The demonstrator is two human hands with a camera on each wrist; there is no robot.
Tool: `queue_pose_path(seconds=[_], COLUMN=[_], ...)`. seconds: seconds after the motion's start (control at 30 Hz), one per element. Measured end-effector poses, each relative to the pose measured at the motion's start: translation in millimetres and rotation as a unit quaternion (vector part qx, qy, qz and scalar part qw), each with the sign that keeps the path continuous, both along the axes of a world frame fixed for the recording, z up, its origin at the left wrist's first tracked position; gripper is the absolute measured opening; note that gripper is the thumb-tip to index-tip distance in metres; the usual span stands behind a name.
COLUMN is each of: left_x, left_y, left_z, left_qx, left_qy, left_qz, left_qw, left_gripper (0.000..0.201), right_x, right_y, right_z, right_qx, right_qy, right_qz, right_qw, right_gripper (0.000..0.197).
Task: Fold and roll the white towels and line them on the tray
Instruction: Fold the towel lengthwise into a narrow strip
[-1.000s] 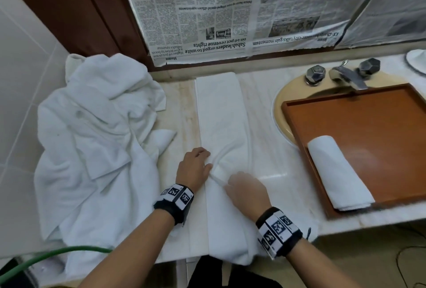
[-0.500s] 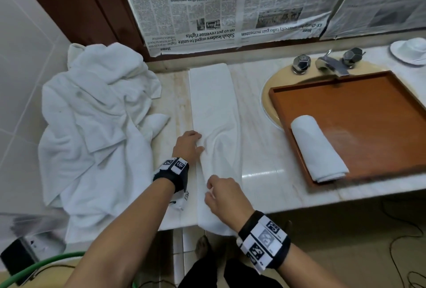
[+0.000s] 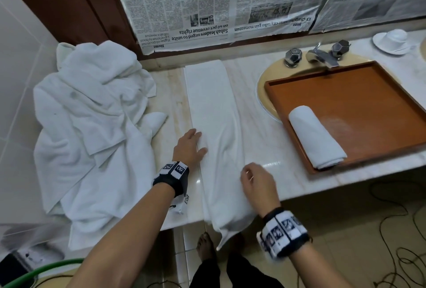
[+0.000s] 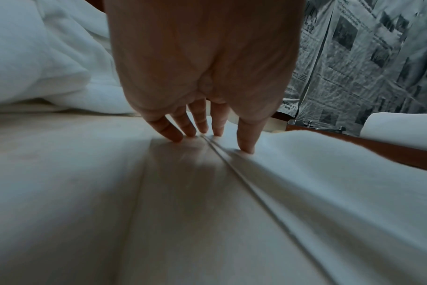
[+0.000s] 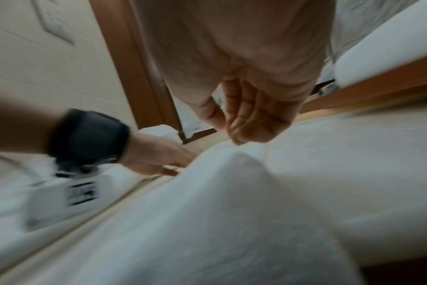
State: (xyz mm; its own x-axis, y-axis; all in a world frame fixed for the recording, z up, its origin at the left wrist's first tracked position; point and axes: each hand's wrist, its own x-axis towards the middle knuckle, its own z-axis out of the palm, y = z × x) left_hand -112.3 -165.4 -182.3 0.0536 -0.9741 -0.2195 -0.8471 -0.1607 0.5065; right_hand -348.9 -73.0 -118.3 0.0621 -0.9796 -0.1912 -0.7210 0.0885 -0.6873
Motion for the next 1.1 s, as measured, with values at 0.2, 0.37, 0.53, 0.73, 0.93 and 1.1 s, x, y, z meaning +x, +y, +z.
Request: queue_pose_path(seconds=[0.2, 0.37, 0.53, 0.73, 0.93, 1.1], left_x=[-5.3, -3.3, -2.8, -7.1, -11.4, -12.2], left_y=[7.0, 6.2, 6.5, 8.6, 13.3, 13.7], left_z=[0.8, 4.3, 7.4, 11.3, 8.3, 7.9], left_qx=[-0.011, -0.009, 0.005, 0.009, -0.006, -0.009], left_qy=[-0.002, 0.003, 0.013, 0.027, 0.020, 0.018], left_qz=[0.003, -0.001, 0.005, 0.023, 0.036, 0.038], left_qw=[1.000, 1.000, 1.000, 0.999, 0.999, 0.999], left_gripper=[0.062, 0.062, 0.062, 0.060, 0.059, 0.058], right_x=[-7.0, 1.6, 1.7, -45.5, -17.3, -28.9], right_y=[-34.5, -40.7, -58.8, -71.5, -44.0, -46.0], right_z=[-25.3, -23.1, -14.3, -7.0, -9.6, -13.3], right_qx=[0.078, 0.046, 0.063, 0.106, 0.137, 0.139], right_qy=[0.071, 0.121, 0.151, 0.122, 0.108, 0.077], right_qz=[-0.032, -0.019, -0.015, -0.087, 0.001, -0.039], right_qw=[0.994, 0.991, 0.986, 0.983, 0.985, 0.986], right_gripper=[0.023, 0.035, 0.024, 0.021, 0.023, 0.015])
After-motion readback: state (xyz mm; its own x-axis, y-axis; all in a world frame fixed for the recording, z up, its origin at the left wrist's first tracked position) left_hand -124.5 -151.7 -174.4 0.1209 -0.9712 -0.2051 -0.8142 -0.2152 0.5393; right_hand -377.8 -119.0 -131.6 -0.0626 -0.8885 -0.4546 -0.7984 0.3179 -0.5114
